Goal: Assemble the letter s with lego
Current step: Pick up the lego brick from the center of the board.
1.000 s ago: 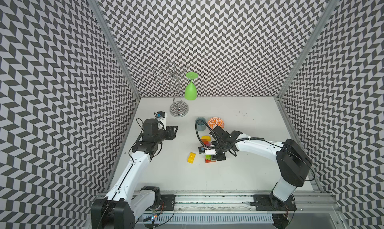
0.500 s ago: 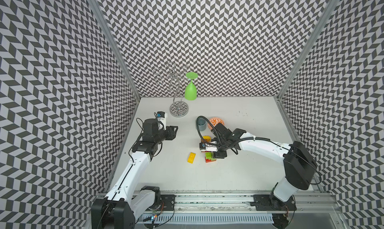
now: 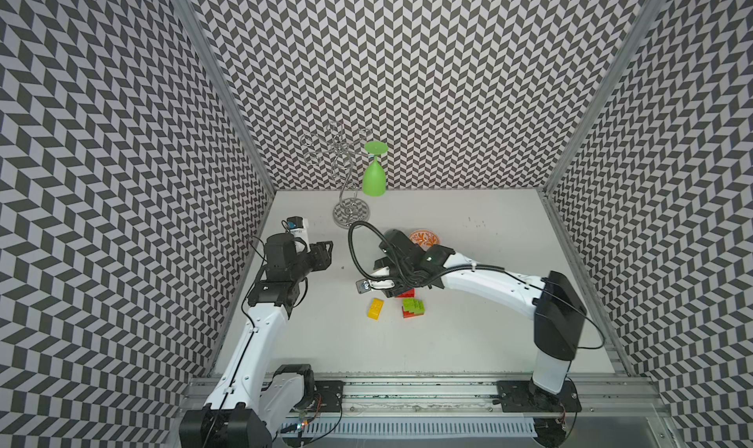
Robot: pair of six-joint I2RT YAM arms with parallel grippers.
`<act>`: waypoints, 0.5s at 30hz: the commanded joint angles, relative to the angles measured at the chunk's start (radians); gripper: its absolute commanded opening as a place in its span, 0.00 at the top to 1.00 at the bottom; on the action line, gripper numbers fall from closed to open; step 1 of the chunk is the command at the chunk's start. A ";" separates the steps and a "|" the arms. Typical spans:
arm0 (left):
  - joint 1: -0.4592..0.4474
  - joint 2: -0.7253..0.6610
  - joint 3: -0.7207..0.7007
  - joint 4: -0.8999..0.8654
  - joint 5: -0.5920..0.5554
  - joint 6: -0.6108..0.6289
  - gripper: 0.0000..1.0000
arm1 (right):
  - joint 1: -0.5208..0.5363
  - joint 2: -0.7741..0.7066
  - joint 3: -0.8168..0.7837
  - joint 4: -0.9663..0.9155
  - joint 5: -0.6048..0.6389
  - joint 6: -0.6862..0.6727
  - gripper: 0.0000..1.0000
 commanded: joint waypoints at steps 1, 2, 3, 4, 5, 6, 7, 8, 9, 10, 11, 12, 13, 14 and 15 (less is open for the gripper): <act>0.014 -0.024 -0.004 0.011 -0.033 -0.014 0.43 | 0.026 0.101 0.076 -0.081 0.022 -0.087 0.39; 0.016 -0.026 -0.003 0.010 -0.039 -0.016 0.42 | 0.034 0.122 0.083 -0.082 0.026 -0.097 0.39; 0.018 -0.029 -0.004 0.011 -0.042 -0.015 0.41 | 0.038 0.139 0.088 -0.081 0.028 -0.101 0.39; 0.019 -0.030 -0.005 0.009 -0.045 -0.016 0.40 | 0.044 0.155 0.088 -0.078 0.030 -0.106 0.38; 0.020 -0.032 -0.005 0.008 -0.047 -0.016 0.40 | 0.046 0.166 0.085 -0.078 0.030 -0.107 0.38; 0.020 -0.034 -0.004 0.009 -0.047 -0.016 0.39 | 0.049 0.172 0.079 -0.073 0.027 -0.108 0.38; 0.021 -0.033 -0.005 0.009 -0.049 -0.016 0.39 | 0.052 0.177 0.072 -0.068 0.027 -0.110 0.37; 0.021 -0.033 -0.007 0.010 -0.047 -0.018 0.38 | 0.057 0.181 0.062 -0.061 0.027 -0.112 0.36; 0.021 -0.033 -0.007 0.010 -0.045 -0.017 0.38 | 0.060 0.183 0.055 -0.056 0.024 -0.116 0.36; 0.021 -0.034 -0.006 0.011 -0.043 -0.018 0.38 | 0.063 0.186 0.048 -0.051 0.023 -0.118 0.35; 0.022 -0.034 -0.008 0.012 -0.041 -0.019 0.38 | 0.067 0.189 0.043 -0.045 0.023 -0.122 0.35; 0.021 -0.035 -0.009 0.014 -0.039 -0.018 0.38 | 0.070 0.192 0.037 -0.039 0.022 -0.126 0.35; 0.021 -0.036 -0.009 0.014 -0.038 -0.018 0.38 | 0.072 0.193 0.030 -0.034 0.019 -0.129 0.34; 0.021 -0.037 -0.009 0.013 -0.036 -0.017 0.38 | 0.075 0.193 0.025 -0.029 0.015 -0.132 0.34; 0.021 -0.036 -0.011 0.013 -0.036 -0.017 0.38 | 0.076 0.193 0.018 -0.027 0.014 -0.133 0.34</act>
